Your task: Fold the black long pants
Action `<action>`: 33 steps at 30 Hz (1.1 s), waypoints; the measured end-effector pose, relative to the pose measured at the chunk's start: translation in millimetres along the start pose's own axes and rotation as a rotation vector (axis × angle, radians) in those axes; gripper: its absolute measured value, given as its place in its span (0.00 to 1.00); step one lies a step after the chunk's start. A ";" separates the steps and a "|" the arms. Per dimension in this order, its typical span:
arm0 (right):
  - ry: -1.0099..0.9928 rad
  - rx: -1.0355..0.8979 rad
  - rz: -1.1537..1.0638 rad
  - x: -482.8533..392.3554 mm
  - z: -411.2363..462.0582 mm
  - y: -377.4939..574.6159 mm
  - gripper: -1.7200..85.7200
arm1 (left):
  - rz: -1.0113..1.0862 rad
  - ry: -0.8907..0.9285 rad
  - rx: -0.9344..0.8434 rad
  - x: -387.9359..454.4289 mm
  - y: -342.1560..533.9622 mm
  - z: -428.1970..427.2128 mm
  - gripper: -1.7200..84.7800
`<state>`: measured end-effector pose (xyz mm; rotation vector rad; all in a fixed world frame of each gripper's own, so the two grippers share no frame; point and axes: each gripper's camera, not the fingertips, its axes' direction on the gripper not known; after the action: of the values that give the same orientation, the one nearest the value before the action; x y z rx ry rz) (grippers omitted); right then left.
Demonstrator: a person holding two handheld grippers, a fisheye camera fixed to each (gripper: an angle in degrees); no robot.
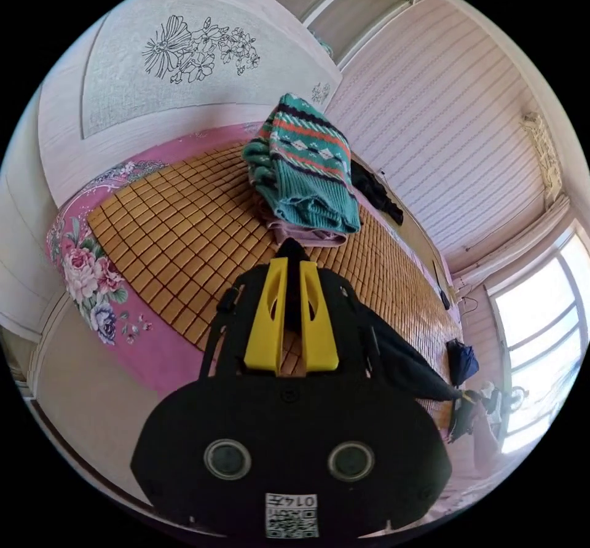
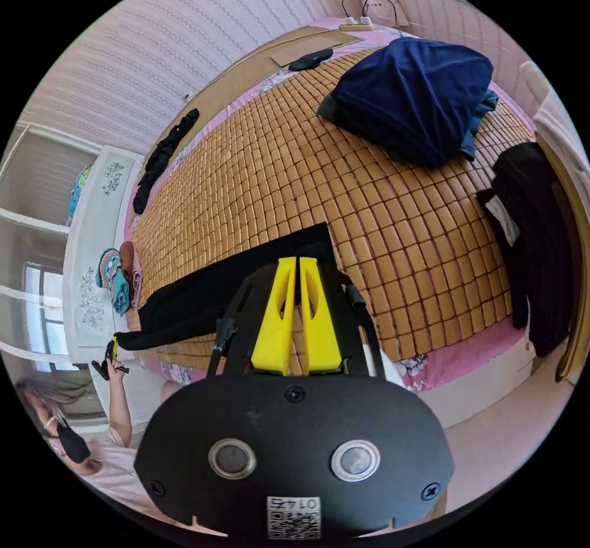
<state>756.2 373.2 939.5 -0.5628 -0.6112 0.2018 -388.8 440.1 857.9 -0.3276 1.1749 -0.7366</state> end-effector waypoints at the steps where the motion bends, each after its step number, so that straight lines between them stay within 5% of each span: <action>1: -0.004 0.025 0.062 -7.0 8.9 -15.3 0.06 | -0.036 -0.005 0.030 6.9 -12.6 14.4 0.10; 4: 0.000 0.056 0.115 -30.8 25.5 -30.0 0.09 | -0.100 -0.086 0.080 24.2 -22.0 39.0 0.10; 9: 0.161 0.000 -0.233 -116.9 75.5 -9.7 0.03 | 0.087 -0.067 -0.003 56.9 4.0 73.6 0.07; 12: 0.388 -0.095 -0.492 -176.8 133.9 20.7 0.02 | 0.256 -0.106 -0.192 84.3 35.3 124.4 0.06; 15: 0.741 0.066 -0.606 -215.8 164.3 57.4 0.01 | 0.393 -0.295 -0.356 104.6 65.5 174.2 0.04; 18: 1.002 0.045 -0.784 -235.1 191.6 85.8 0.01 | 0.585 -0.378 -0.302 122.6 85.6 179.3 0.02; 26: 0.507 -0.096 -0.605 -181.9 120.3 127.4 0.01 | 0.612 -0.370 -0.469 93.5 109.2 161.7 0.01; 30: 0.419 -0.119 -0.573 -166.9 104.0 148.4 0.01 | 0.660 -0.408 -0.473 94.9 123.9 158.5 0.01; 33: 0.499 0.049 -0.487 -156.4 77.1 159.4 0.01 | 0.626 -0.388 -0.367 107.0 126.1 144.1 0.01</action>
<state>582.0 486.4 827.2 -0.3812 -0.2409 -0.3747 -192.2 439.9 760.6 -0.3608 0.9556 0.0941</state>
